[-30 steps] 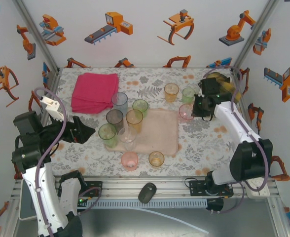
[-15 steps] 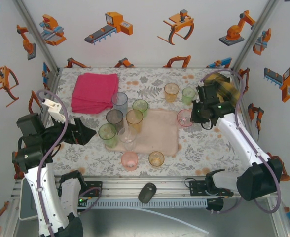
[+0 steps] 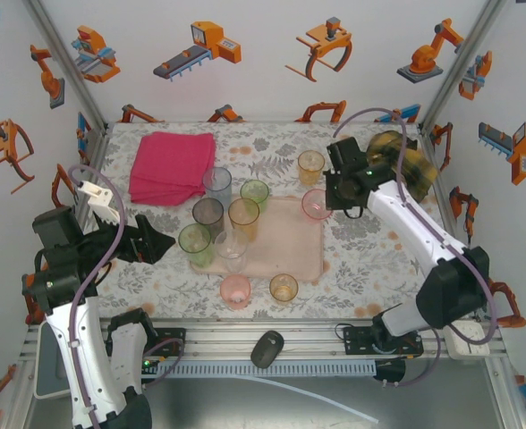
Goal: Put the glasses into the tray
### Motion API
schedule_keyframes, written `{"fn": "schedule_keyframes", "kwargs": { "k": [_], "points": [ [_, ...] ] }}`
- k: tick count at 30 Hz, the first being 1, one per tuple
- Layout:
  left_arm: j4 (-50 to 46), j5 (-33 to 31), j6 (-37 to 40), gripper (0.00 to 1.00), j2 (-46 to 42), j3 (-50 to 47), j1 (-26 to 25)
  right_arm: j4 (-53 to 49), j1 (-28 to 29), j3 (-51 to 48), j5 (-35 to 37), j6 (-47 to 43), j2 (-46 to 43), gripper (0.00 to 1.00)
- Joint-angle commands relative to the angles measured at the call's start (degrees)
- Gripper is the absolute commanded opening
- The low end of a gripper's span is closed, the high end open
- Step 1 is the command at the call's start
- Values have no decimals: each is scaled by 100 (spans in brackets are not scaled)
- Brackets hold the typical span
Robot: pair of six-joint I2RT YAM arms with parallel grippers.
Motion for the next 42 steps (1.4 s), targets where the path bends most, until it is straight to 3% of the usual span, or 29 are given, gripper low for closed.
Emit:
{"fn": "schedule_keyframes", "kwargs": {
  "k": [1, 10, 18, 42],
  "points": [
    [107, 78, -89, 97, -51, -38, 56, 216, 93, 406, 51, -74, 381, 3],
    [114, 45, -112, 97, -57, -48, 91, 146, 356, 1437, 165, -278, 1766, 3],
    [122, 60, -142, 97, -36, -36, 135, 156, 485, 1861, 252, -340, 2472, 4],
    [165, 65, -169, 97, -54, -78, 170, 262, 529, 1985, 232, -282, 2909, 10]
  ]
}}
